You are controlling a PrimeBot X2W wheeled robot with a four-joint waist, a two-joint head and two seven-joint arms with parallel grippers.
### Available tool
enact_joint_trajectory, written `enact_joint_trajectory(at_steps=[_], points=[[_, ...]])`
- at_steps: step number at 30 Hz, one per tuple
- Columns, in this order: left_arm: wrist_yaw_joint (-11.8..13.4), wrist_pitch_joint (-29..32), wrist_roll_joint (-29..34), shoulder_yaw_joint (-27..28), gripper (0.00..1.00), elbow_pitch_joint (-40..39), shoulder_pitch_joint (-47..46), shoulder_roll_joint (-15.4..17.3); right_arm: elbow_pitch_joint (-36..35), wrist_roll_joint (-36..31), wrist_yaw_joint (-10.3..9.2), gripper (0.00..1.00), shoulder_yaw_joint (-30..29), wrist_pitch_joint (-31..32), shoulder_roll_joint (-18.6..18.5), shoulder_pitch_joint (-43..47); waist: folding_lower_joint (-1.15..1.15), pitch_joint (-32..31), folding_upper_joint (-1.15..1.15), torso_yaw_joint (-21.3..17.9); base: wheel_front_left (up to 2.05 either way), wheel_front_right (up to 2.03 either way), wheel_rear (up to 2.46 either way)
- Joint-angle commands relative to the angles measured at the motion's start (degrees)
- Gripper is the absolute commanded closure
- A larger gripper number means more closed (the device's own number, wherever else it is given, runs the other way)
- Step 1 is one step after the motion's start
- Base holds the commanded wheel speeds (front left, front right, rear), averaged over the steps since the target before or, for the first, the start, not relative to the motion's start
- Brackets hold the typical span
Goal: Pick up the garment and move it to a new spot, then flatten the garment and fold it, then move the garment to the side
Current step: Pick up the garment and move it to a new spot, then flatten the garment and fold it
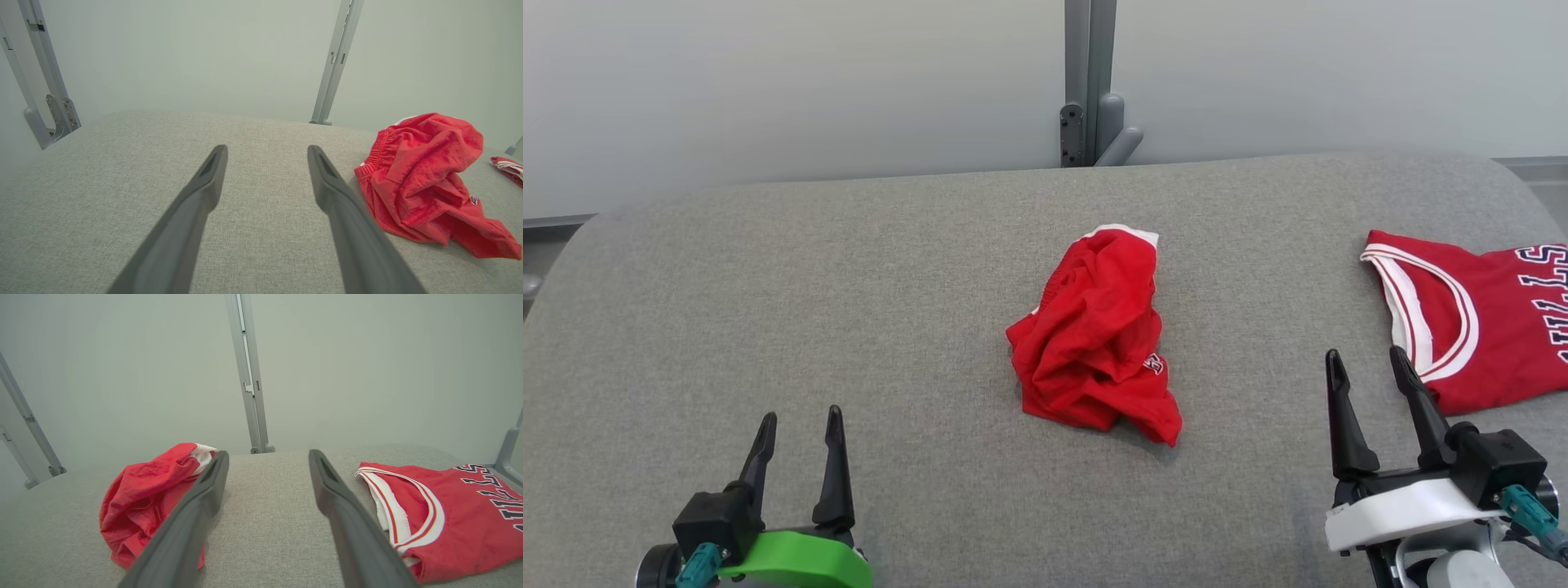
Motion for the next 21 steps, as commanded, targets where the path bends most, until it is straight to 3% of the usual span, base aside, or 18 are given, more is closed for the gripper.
enact_joint_trajectory(at_steps=[1,21], points=[[-0.3,-0.2,0.7,0.2,0.00,0.1,0.7,-0.1,0.2,0.3,-0.07,0.00,0.0,-0.2,-0.1,0.6,0.00,-0.1,0.14,0.0,0.00,0.00,0.00],[-2.9,-0.2,4.2,4.5,0.00,1.7,0.5,-2.6,1.3,0.3,-0.07,0.00,0.4,-0.2,-0.1,-0.6,0.00,0.0,0.14,0.3,0.00,0.00,0.00]])
